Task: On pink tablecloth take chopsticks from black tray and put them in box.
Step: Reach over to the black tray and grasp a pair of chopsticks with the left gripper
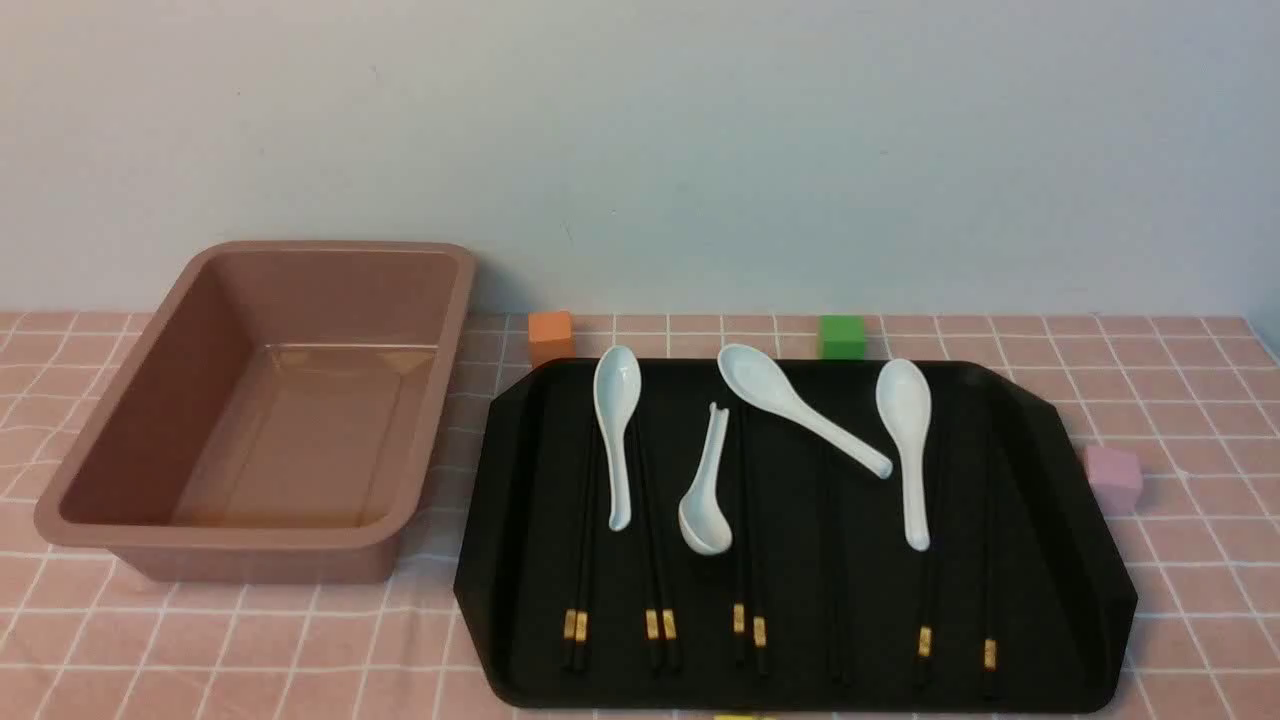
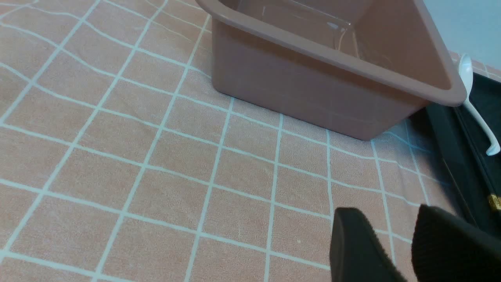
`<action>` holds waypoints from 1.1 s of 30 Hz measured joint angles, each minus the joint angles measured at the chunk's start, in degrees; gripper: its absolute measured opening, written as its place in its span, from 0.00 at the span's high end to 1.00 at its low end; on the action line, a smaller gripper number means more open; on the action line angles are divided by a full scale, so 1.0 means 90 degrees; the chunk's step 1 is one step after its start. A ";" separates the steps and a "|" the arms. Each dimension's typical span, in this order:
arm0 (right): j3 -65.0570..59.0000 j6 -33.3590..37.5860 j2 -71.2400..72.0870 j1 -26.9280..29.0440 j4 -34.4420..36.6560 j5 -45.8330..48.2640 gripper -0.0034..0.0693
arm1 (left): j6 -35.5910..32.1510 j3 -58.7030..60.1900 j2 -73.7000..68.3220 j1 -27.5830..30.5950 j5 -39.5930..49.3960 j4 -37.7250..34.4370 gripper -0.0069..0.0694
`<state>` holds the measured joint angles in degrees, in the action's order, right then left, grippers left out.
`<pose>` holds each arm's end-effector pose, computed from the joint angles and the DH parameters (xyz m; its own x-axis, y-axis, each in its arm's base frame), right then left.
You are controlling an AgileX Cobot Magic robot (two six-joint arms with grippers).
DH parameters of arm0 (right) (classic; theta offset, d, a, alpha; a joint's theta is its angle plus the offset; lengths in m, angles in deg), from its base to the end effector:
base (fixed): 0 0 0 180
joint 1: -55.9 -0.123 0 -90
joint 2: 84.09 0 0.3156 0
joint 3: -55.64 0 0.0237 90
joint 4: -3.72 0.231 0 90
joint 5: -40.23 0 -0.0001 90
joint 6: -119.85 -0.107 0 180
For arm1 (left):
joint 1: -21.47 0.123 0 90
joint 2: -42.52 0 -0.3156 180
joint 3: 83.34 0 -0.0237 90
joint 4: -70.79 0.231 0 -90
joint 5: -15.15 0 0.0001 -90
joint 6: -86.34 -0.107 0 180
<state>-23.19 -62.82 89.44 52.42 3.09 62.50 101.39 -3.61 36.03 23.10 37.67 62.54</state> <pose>0.0167 0.0006 0.1687 -0.3032 0.0180 -0.9528 -0.0457 0.9984 0.0335 0.0168 -0.0054 0.1635 -0.3022 -0.3937 -0.8681 -0.1006 0.9188 -0.3817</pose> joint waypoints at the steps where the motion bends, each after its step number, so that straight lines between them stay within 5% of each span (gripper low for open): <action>1: 0.0000 0.0000 0.0000 0.0000 0.0000 0.0000 0.62 | 0.0000 0.0000 0.0000 0.0000 0.0000 0.0000 0.60; 33: 0.0000 0.0000 0.0000 0.0000 0.0000 0.0000 0.62 | 0.0000 0.0000 0.0000 0.0000 -0.0253 -0.0019 0.60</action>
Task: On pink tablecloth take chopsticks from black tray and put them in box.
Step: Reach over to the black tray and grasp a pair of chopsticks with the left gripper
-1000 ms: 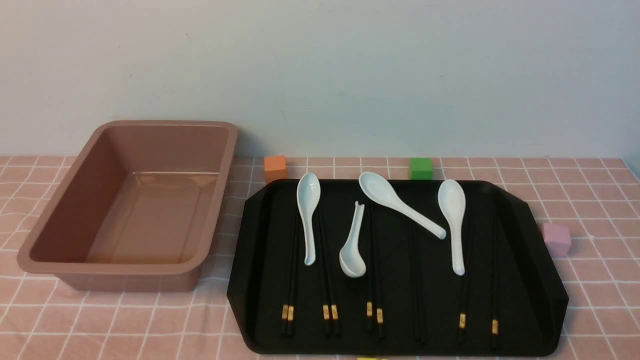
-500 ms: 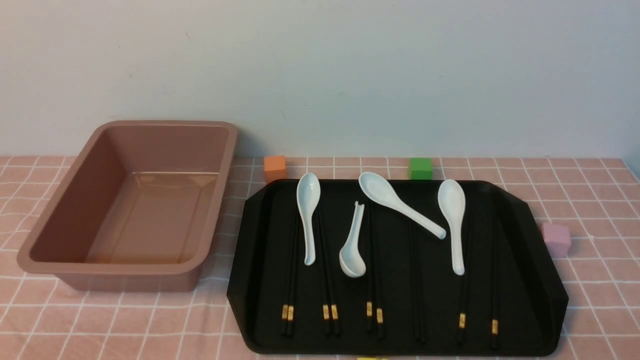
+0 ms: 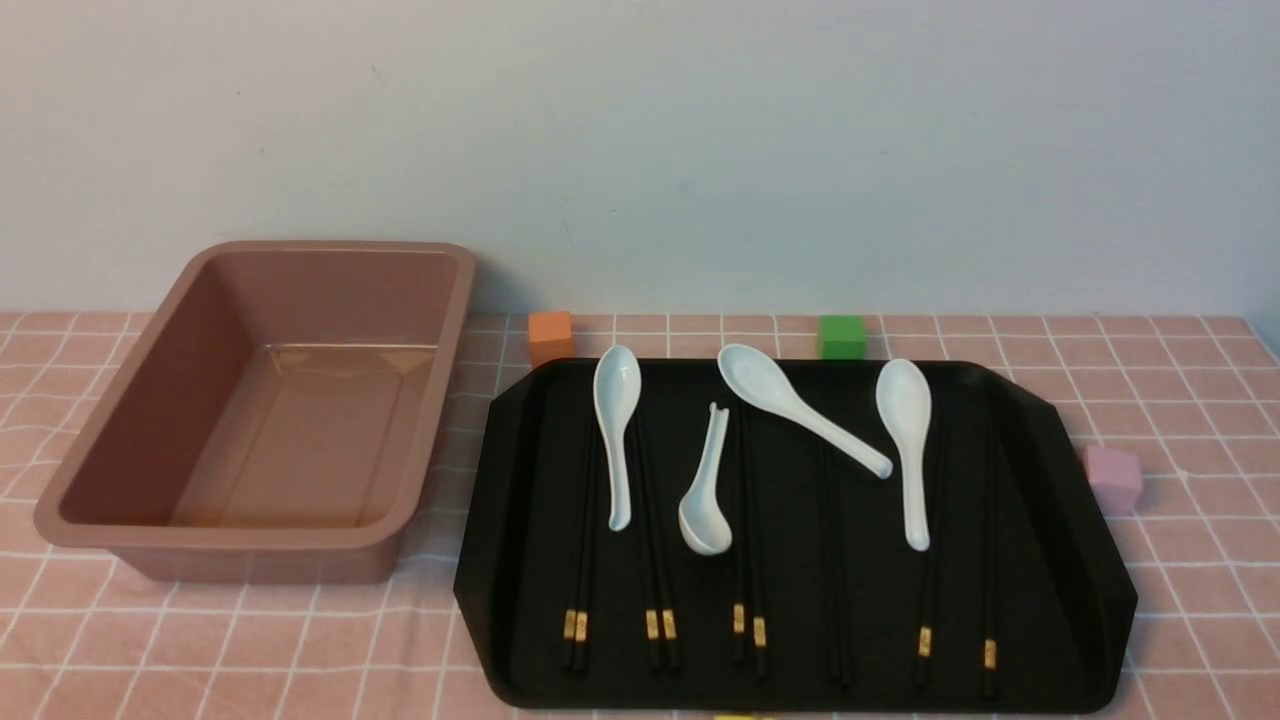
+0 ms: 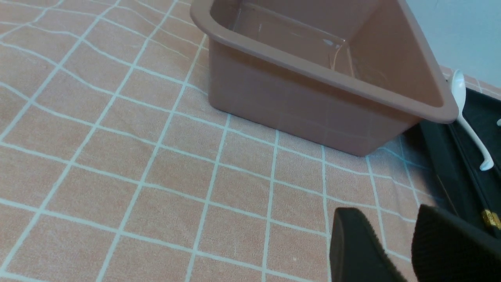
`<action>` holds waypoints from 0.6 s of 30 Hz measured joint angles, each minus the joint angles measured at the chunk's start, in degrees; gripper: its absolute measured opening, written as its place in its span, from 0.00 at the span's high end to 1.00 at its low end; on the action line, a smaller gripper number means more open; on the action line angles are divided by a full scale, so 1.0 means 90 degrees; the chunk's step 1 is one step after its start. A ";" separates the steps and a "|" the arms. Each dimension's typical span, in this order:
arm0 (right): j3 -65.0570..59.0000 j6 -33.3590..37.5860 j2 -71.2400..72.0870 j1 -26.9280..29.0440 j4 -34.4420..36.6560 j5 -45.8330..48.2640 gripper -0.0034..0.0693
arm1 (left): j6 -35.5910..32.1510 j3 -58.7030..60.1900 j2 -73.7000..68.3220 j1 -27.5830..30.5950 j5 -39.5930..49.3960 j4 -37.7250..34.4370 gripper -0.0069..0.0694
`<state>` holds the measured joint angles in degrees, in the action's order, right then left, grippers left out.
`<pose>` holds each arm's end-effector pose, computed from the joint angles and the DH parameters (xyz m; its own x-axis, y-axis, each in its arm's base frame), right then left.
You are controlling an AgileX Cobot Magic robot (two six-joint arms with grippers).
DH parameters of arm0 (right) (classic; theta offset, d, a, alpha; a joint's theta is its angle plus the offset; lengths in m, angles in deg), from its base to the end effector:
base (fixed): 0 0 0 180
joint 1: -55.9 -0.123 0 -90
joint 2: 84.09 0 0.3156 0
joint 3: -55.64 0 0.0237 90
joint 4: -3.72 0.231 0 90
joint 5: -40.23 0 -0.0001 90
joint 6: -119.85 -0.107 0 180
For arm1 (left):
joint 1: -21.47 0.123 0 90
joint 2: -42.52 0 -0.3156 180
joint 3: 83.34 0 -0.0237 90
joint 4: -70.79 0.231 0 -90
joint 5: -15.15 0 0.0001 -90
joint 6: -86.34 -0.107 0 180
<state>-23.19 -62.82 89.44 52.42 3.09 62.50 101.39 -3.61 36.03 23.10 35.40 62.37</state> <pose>0.0167 0.0006 0.1687 -0.3032 0.0180 -0.9528 -0.0457 0.9984 0.0335 0.0181 -0.0049 0.1675 -0.2657 -0.3972 -0.8784 -0.0906 0.9174 -0.3875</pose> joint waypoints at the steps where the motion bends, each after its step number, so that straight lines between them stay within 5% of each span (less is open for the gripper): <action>1: 0.0000 0.0000 0.0000 0.0000 0.0000 0.0000 0.62 | 0.0000 0.0000 0.0000 0.0000 -0.0008 -0.0006 0.60; 9: 0.0000 0.0000 0.0000 0.0000 0.0000 0.0000 0.62 | 0.0006 0.0000 0.0000 0.0000 -0.0258 -0.0821 0.60; 18: 0.0000 0.0000 0.0000 0.0000 0.0000 0.0000 0.62 | 0.0006 0.0000 0.0000 0.0000 -0.0881 -0.3184 0.60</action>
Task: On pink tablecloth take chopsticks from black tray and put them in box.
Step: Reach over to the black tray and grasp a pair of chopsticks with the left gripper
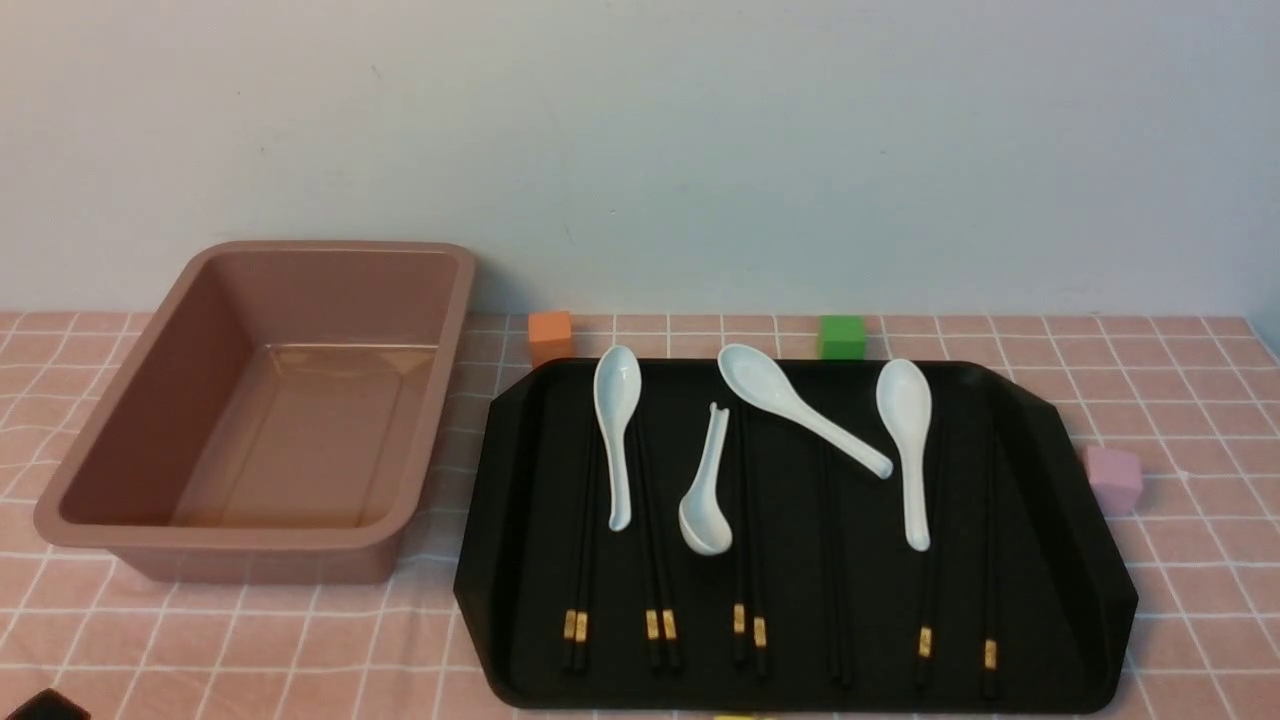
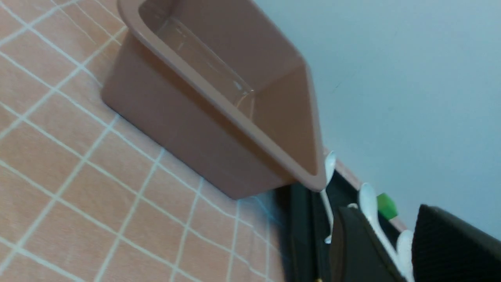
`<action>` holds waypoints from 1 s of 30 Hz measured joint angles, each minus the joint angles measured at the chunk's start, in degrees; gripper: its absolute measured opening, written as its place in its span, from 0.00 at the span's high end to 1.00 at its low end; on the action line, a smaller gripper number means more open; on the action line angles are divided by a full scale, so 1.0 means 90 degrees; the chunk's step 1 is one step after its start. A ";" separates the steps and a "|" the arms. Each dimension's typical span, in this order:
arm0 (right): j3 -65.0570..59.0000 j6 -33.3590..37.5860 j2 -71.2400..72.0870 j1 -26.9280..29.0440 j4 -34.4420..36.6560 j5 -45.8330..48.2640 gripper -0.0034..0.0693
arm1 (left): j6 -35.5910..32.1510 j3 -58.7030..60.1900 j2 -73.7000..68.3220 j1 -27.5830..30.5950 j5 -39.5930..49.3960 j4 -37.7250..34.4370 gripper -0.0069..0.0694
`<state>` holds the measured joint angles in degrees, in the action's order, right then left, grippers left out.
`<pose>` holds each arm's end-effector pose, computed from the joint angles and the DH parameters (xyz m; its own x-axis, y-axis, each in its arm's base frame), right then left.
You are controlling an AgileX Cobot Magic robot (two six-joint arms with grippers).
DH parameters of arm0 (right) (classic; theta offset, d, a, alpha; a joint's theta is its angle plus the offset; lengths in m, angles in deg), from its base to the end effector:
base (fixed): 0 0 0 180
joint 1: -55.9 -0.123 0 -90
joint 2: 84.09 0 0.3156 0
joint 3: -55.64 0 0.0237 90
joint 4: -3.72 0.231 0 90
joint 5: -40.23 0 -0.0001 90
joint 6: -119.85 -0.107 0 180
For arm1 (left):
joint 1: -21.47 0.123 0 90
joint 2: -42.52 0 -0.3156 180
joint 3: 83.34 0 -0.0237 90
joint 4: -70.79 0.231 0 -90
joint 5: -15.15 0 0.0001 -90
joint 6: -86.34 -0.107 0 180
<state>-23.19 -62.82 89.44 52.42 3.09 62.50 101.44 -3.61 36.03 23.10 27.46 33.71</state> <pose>0.0167 0.0006 0.1687 -0.3032 0.0180 -0.9528 -0.0457 0.9984 0.0335 0.0212 -0.0132 0.1862 -0.1440 -0.7810 -0.6077 -0.0212 0.6164 -0.7871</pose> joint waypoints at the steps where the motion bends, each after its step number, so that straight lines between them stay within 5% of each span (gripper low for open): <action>1: 0.0000 0.0000 0.0000 0.0000 0.0000 0.0000 0.62 | 0.0000 0.0000 0.0000 0.0000 0.0000 -0.0023 0.60; 14: 0.0000 0.0000 0.0000 0.0000 0.0000 0.0000 0.62 | 0.0000 0.0000 0.0000 0.0000 -0.0029 -0.0369 0.60; 23: 0.0000 0.0000 0.0000 0.0000 0.0000 0.0000 0.62 | -0.0132 -0.0069 0.0000 0.0000 -0.0171 -0.1724 0.60; 30: 0.0000 0.0000 0.0000 0.0000 0.0000 0.0000 0.62 | -0.1491 -0.1627 -0.0449 -0.0011 0.1209 -0.1763 0.70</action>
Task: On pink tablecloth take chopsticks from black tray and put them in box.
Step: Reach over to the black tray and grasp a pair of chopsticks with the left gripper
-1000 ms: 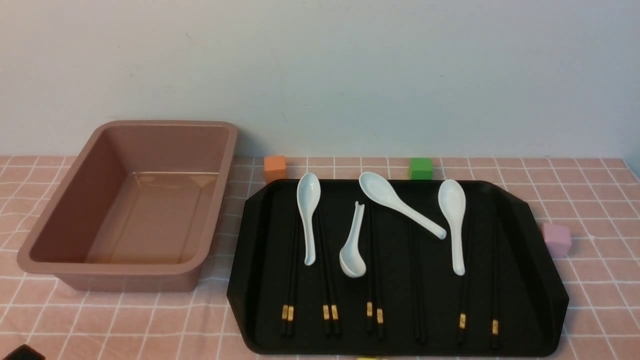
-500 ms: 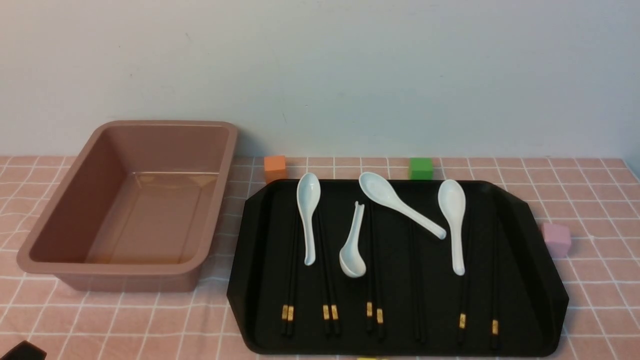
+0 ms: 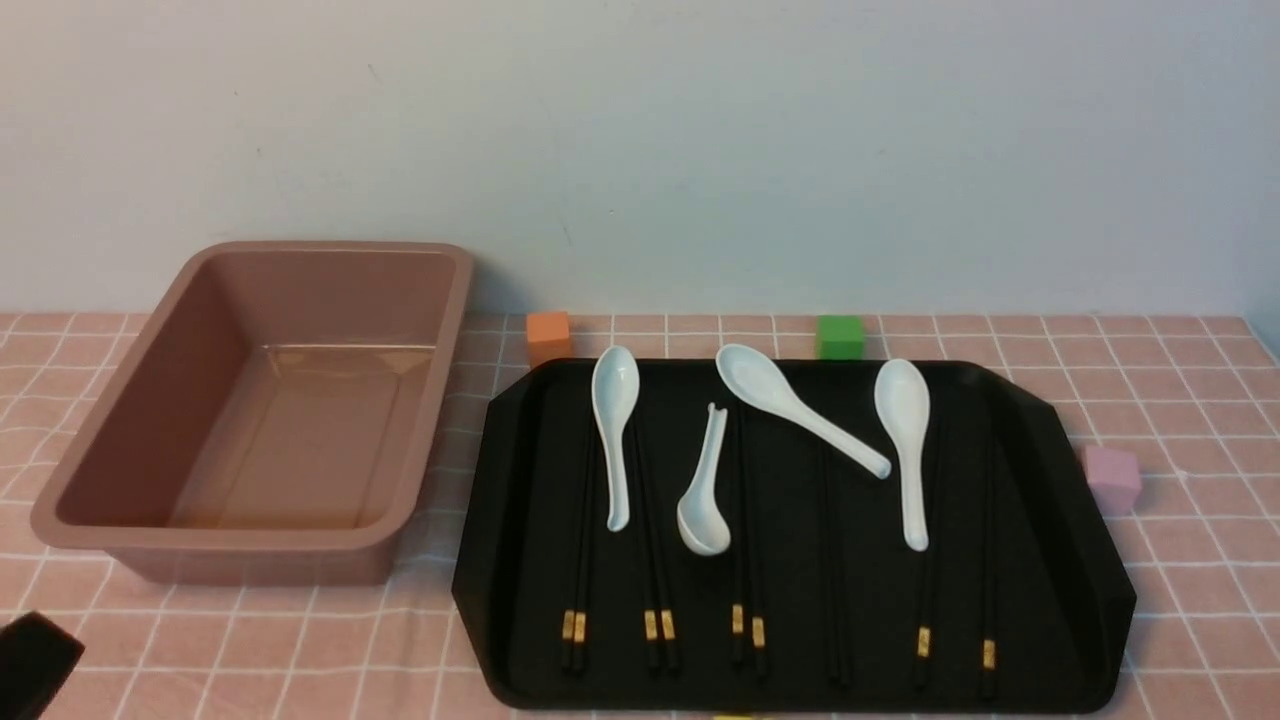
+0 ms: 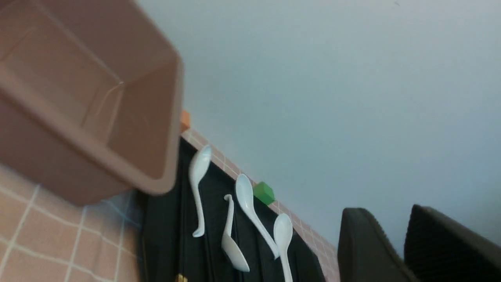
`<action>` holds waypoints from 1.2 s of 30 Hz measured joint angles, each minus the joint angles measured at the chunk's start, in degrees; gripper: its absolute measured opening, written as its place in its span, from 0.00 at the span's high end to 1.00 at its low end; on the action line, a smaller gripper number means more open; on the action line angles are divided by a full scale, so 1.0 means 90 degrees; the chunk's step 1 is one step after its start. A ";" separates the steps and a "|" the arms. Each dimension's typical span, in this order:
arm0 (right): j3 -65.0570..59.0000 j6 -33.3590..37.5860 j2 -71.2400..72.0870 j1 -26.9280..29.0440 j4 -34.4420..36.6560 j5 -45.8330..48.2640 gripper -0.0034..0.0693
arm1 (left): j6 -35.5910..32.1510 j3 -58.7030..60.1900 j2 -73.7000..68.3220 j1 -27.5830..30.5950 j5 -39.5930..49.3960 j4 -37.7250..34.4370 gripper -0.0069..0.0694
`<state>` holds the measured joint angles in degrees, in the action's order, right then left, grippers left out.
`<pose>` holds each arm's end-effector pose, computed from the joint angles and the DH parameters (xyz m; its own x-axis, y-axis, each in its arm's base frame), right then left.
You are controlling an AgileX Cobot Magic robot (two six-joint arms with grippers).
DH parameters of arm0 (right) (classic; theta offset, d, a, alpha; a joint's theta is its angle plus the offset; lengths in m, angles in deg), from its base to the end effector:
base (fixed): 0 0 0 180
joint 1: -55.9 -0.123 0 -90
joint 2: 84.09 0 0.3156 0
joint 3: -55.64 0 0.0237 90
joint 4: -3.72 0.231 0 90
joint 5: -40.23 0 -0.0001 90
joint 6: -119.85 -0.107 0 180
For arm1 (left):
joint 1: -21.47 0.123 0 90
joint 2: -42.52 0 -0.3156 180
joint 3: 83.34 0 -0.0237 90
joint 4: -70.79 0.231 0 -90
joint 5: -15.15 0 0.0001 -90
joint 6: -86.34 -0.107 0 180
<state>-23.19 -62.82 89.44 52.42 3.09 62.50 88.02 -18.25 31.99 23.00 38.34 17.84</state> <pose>0.0167 0.0006 0.1687 -0.3032 0.0180 -0.9528 -0.0457 0.9984 0.0335 0.0100 -0.0334 0.2608 -0.2295 -0.7574 -0.6113 0.1754 0.5856 -0.7914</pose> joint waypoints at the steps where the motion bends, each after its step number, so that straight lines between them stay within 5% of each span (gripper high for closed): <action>1: 0.0000 0.0000 0.0000 0.0000 0.0000 0.0000 0.62 | -0.0101 -0.0116 -0.0111 -0.0012 0.0074 0.0009 0.72; 6: 0.0000 0.0000 0.0000 0.0000 0.0000 0.0000 0.62 | -0.0740 -0.1684 -0.2284 -0.0589 0.1240 0.0983 0.93; 13: 0.0000 0.0000 0.0000 0.0000 0.0000 0.0000 0.62 | -0.0289 -0.3156 -0.5181 -0.1434 0.2869 0.2734 0.93; 22: 0.0000 0.0000 0.0000 0.0000 0.0000 0.0000 0.62 | -0.0318 -0.4925 -0.8565 -0.2823 0.2889 0.3179 0.93; 36: 0.0000 0.0000 0.0000 0.0000 0.0000 0.0000 0.62 | 0.1892 -0.7394 -1.1390 -0.4288 0.3651 0.5621 0.93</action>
<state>-23.19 -62.82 89.44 52.42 3.09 62.50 105.05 -84.79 -70.52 -15.59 71.20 68.42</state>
